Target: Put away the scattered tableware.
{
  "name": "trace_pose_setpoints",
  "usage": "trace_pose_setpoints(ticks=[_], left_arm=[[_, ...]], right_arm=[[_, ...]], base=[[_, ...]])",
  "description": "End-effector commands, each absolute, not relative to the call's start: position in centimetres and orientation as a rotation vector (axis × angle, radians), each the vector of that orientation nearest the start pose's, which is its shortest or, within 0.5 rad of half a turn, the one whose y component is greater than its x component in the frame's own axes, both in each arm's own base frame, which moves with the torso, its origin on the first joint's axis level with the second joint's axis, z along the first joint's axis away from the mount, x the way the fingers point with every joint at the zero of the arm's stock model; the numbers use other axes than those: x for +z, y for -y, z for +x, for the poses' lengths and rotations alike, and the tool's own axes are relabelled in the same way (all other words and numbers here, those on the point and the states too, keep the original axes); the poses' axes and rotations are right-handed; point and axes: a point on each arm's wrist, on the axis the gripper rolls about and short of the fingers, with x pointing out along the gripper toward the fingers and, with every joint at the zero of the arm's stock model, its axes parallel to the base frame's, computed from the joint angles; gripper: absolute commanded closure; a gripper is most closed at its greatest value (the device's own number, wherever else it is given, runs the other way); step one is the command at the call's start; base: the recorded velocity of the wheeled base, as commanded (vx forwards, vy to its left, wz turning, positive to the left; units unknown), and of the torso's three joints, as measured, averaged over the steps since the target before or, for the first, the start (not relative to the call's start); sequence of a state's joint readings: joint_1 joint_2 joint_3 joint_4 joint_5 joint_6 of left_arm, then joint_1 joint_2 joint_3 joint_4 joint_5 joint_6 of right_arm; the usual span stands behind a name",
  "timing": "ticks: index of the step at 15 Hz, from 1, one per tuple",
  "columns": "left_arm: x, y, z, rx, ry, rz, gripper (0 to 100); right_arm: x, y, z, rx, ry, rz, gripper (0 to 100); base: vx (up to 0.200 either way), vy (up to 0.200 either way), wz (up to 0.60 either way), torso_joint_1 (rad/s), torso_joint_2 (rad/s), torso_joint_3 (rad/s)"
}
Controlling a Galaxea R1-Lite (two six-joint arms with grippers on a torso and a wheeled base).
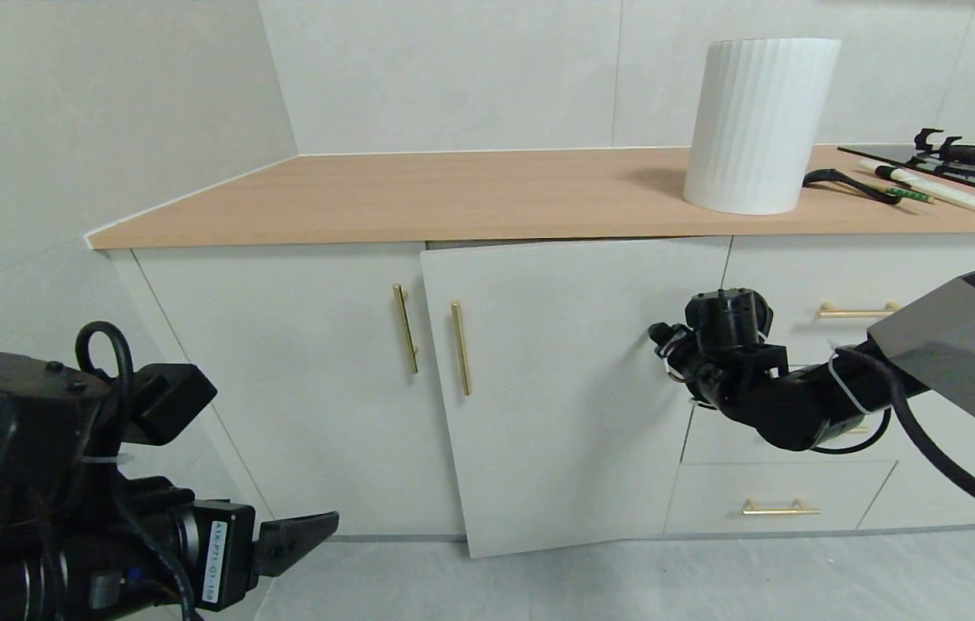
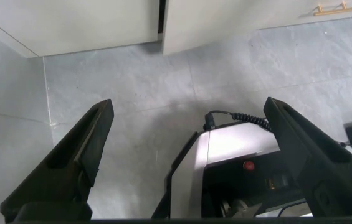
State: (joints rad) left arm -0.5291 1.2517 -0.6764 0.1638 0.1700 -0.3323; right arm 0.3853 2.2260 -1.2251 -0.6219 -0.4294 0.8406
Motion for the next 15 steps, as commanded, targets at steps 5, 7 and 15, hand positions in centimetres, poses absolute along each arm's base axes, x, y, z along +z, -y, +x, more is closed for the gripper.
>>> trace_pose_setpoints(ticks=[5, 7, 15], left_arm=[[18.4, 8.22, 14.81, -0.221, -0.745, -0.061, 0], [18.4, 8.22, 14.81, -0.221, -0.745, -0.061, 0], [18.4, 8.22, 14.81, -0.22, -0.744, -0.06, 0]], right_arm=[[9.01, -14.86, 41.39, -0.215, -0.291, 0.683, 0], [9.01, -14.8, 41.42, -0.216, -0.291, 0.683, 0], [9.25, -14.77, 41.56, -0.22, -0.279, 0.688, 0]], base=[[0.0, 0.0, 0.0, 0.0, 0.0, 0.0], [0.0, 0.0, 0.0, 0.0, 0.0, 0.0], [0.0, 0.0, 0.0, 0.0, 0.0, 0.0]])
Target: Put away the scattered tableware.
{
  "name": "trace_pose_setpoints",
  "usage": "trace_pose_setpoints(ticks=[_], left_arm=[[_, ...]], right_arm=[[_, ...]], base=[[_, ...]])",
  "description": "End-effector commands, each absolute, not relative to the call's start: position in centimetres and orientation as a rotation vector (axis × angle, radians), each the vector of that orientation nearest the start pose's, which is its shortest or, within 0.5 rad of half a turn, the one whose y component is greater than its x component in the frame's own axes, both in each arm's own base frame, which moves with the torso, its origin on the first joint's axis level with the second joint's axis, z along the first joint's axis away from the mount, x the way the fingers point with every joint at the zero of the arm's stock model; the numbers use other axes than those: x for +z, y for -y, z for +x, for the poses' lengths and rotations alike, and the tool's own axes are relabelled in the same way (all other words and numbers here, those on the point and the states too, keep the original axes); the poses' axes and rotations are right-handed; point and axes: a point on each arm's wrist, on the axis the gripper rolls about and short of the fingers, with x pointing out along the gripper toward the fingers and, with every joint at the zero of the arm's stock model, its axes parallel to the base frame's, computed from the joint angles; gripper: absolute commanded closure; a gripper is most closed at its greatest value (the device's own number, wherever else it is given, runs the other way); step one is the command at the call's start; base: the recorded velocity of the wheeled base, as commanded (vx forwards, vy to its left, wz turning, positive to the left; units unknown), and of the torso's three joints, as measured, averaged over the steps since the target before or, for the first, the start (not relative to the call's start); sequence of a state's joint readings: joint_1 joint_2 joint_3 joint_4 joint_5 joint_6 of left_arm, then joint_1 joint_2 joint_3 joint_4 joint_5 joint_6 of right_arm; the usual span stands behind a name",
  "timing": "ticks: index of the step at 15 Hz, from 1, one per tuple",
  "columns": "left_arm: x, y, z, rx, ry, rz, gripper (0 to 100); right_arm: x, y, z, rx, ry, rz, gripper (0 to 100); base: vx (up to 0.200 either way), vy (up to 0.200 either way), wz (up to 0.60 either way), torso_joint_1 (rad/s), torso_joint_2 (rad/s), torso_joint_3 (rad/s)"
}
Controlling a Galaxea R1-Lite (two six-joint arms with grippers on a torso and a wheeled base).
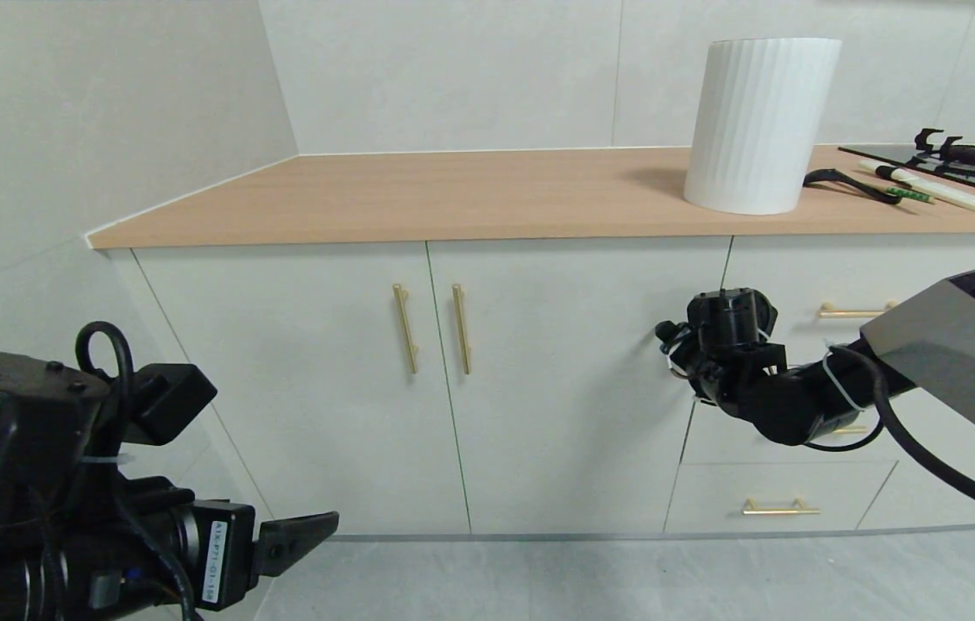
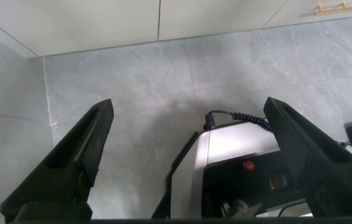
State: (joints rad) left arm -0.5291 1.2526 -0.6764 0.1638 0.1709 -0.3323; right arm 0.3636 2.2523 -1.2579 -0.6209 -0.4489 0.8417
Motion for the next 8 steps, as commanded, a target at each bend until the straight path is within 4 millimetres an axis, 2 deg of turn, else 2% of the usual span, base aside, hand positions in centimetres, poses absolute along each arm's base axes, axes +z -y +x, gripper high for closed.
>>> trace_pose_setpoints(ticks=[1, 3, 5, 6, 8], left_arm=[[18.4, 8.2, 14.8, -0.219, -0.746, -0.061, 0], [18.4, 8.2, 14.8, -0.221, -0.746, -0.06, 0], [18.4, 8.2, 14.8, -0.22, -0.745, -0.061, 0], [18.4, 8.2, 14.8, -0.22, -0.745, -0.061, 0], [18.4, 8.2, 14.8, -0.22, -0.745, -0.061, 0]], right_arm=[[9.3, -14.6, 41.6, -0.223, -0.278, 0.687, 0], [9.6, -14.5, 41.0, -0.214, -0.288, 0.688, 0], [10.3, -14.4, 38.8, -0.126, -0.356, 0.694, 0], [10.8, -13.9, 35.7, -0.026, -0.449, 0.691, 0], [12.4, -12.9, 32.2, 0.163, -0.531, 0.655, 0]], base=[[0.0, 0.0, 0.0, 0.0, 0.0, 0.0], [0.0, 0.0, 0.0, 0.0, 0.0, 0.0], [0.0, 0.0, 0.0, 0.0, 0.0, 0.0], [0.0, 0.0, 0.0, 0.0, 0.0, 0.0], [0.0, 0.0, 0.0, 0.0, 0.0, 0.0]])
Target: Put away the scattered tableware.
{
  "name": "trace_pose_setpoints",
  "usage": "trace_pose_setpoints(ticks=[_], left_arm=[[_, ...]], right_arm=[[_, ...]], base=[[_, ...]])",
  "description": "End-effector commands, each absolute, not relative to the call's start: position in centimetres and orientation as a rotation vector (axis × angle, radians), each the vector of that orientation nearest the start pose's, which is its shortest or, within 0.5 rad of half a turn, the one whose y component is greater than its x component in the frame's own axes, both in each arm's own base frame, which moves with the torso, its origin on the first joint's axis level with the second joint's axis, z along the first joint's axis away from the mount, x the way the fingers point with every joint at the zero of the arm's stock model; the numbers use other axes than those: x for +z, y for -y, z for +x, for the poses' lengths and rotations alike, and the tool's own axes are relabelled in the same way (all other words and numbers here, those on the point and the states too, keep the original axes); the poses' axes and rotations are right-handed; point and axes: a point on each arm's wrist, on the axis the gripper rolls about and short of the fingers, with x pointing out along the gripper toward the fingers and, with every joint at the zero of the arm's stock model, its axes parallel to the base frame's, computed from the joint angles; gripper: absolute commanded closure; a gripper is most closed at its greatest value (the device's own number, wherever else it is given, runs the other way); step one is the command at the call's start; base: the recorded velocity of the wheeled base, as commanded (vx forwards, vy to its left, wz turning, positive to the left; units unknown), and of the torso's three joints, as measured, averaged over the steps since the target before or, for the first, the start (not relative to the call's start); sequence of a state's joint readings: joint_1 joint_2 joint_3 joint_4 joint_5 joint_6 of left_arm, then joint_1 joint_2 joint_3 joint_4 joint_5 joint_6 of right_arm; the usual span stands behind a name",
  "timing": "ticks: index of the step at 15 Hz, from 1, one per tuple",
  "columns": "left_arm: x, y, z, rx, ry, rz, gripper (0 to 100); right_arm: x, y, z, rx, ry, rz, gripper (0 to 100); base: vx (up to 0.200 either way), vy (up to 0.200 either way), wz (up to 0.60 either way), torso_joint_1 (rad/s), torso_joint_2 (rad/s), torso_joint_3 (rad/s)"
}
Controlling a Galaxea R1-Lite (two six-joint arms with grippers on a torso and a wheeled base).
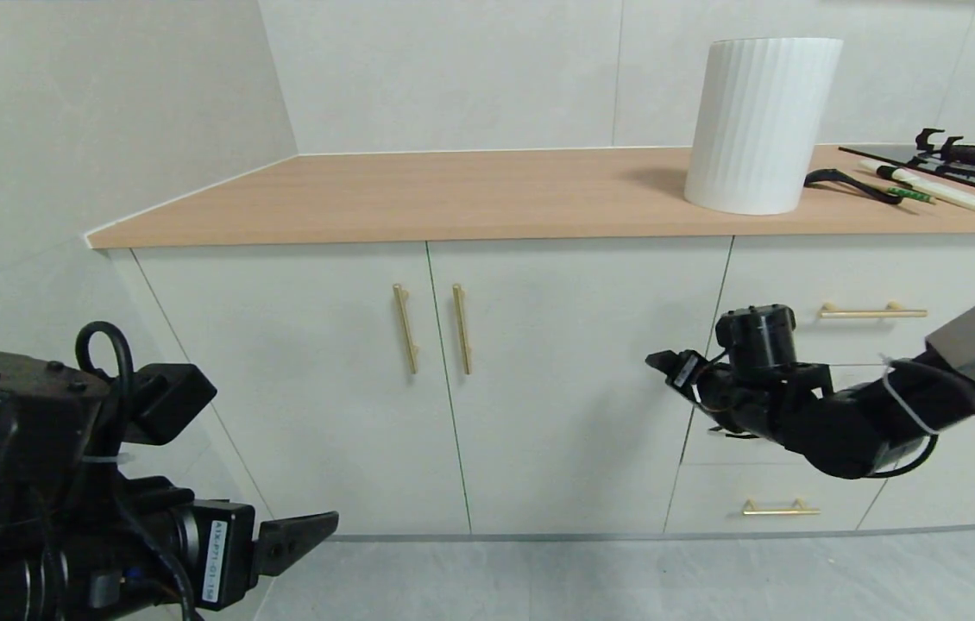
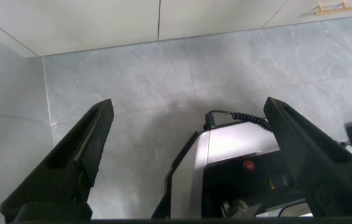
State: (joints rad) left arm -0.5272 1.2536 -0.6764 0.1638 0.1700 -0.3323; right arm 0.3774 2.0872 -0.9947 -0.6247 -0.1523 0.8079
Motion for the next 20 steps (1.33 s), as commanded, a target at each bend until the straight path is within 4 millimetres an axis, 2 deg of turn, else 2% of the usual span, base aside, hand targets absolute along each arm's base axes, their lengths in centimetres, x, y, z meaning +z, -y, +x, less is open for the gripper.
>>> trace_pose_setpoints(ticks=[1, 4, 6, 7, 9, 11, 12, 14, 16, 17, 20], left_arm=[[18.4, 8.2, 14.8, -0.221, -0.743, -0.061, 0], [18.9, 7.9, 14.4, -0.223, -0.717, -0.071, 0], [20.3, 6.9, 13.0, -0.224, -0.629, -0.095, 0], [20.9, 6.4, 12.1, -0.233, -0.588, -0.103, 0], [21.2, 4.5, 9.5, -0.217, -0.501, -0.135, 0], [20.7, 2.9, 7.2, -0.197, -0.431, -0.143, 0], [20.7, 2.2, 6.0, -0.185, -0.385, -0.139, 0], [20.9, 0.6, 2.8, -0.156, -0.23, -0.126, 0], [20.9, -0.2, 0.6, -0.116, -0.124, -0.082, 0], [20.9, -0.8, -1.4, -0.068, -0.036, -0.038, 0], [20.1, -1.4, -4.9, -0.026, 0.13, -0.007, 0]], right_arm=[[13.3, -12.3, 30.0, 0.288, -0.554, 0.603, 0], [15.1, -11.4, 27.8, 0.32, -0.488, 0.515, 0], [19.0, -9.1, 22.6, 0.321, -0.32, 0.429, 0], [20.3, -8.1, 20.2, 0.33, -0.253, 0.405, 0], [21.9, -5.9, 15.3, 0.315, -0.134, 0.357, 0], [22.6, -3.7, 12.0, 0.206, -0.052, 0.273, 0], [22.9, -2.7, 10.4, 0.161, -0.011, 0.248, 0], [23.0, -0.8, 5.2, 0.099, 0.063, 0.214, 0], [22.2, -0.1, 1.8, 0.088, 0.085, 0.192, 0], [21.1, 0.5, -1.1, 0.08, 0.114, 0.161, 0], [19.1, 1.2, -4.7, -0.003, 0.169, 0.097, 0]], base=[[0.0, 0.0, 0.0, 0.0, 0.0, 0.0], [0.0, 0.0, 0.0, 0.0, 0.0, 0.0], [0.0, 0.0, 0.0, 0.0, 0.0, 0.0], [0.0, 0.0, 0.0, 0.0, 0.0, 0.0], [0.0, 0.0, 0.0, 0.0, 0.0, 0.0], [0.0, 0.0, 0.0, 0.0, 0.0, 0.0], [0.0, 0.0, 0.0, 0.0, 0.0, 0.0], [0.0, 0.0, 0.0, 0.0, 0.0, 0.0], [0.0, 0.0, 0.0, 0.0, 0.0, 0.0], [0.0, 0.0, 0.0, 0.0, 0.0, 0.0], [0.0, 0.0, 0.0, 0.0, 0.0, 0.0]])
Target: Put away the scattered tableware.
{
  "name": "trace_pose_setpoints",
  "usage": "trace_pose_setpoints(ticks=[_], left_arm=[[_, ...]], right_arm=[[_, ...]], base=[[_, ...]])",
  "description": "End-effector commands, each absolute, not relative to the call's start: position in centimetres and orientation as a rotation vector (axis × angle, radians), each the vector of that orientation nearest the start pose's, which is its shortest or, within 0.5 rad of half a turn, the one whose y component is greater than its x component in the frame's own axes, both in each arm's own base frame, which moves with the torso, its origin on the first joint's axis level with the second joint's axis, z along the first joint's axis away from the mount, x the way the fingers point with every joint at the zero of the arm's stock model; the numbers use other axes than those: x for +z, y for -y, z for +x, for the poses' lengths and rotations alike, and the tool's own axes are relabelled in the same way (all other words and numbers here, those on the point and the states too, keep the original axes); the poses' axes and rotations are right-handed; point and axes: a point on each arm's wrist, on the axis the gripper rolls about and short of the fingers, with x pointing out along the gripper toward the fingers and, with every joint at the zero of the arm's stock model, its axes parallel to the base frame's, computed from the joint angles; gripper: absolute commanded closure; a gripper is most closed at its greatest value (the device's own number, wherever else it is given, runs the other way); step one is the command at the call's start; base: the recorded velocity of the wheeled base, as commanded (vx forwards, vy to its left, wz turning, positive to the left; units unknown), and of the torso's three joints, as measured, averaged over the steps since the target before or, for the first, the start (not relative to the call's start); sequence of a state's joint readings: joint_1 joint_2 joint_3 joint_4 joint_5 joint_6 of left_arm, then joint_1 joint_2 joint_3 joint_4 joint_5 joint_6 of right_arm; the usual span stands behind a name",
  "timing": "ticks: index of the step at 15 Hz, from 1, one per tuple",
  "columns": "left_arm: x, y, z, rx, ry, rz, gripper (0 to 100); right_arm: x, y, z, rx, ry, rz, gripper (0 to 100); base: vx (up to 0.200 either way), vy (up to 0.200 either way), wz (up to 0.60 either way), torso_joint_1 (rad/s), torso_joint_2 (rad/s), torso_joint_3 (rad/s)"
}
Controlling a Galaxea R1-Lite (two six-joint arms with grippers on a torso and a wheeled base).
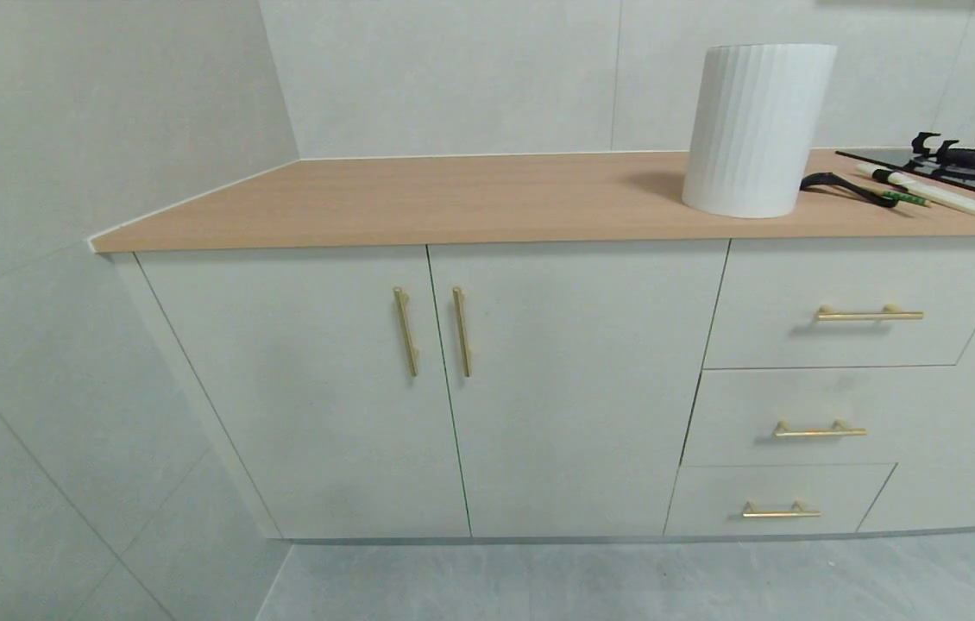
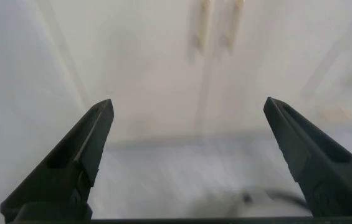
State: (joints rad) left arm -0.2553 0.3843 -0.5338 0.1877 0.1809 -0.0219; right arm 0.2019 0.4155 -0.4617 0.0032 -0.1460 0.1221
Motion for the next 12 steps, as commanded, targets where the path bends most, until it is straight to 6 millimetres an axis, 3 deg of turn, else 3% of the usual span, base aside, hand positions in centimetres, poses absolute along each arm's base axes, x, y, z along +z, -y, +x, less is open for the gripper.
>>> trace_pose_setpoints(ticks=[1, 3, 7, 9, 11, 12], left_arm=[[19.7, -1.5, -5.7, -0.009, 0.151, -0.008, 0], [19.0, -1.6, -7.0, 0.01, 0.183, -0.012, 0], [18.9, -1.3, -7.0, 0.122, 0.178, -0.018, 0], [17.6, -0.5, -8.0, 0.187, 0.217, 0.008, 0], [15.9, -0.4, -7.2, 0.182, 0.172, 0.05, 0], [15.1, -0.4, -6.6, 0.18, 0.138, 0.04, 0]], right_arm=[[18.6, 1.3, -5.4, -0.041, 0.184, 0.082, 0], [18.0, 1.1, -6.0, -0.095, 0.19, 0.075, 0], [15.1, 0.5, -6.2, -0.215, 0.186, 0.059, 0], [13.6, 0.5, -5.3, -0.228, 0.134, 0.065, 0], [11.4, 0.5, -4.2, -0.232, 0.059, 0.053, 0], [9.4, 0.5, -2.9, -0.226, 0.063, 0.054, 0]], base=[[0.0, 0.0, 0.0, 0.0, 0.0, 0.0], [0.0, 0.0, 0.0, 0.0, 0.0, 0.0], [0.0, 0.0, 0.0, 0.0, 0.0, 0.0], [0.0, 0.0, 0.0, 0.0, 0.0, 0.0], [0.0, 0.0, 0.0, 0.0, 0.0, 0.0], [0.0, 0.0, 0.0, 0.0, 0.0, 0.0]])
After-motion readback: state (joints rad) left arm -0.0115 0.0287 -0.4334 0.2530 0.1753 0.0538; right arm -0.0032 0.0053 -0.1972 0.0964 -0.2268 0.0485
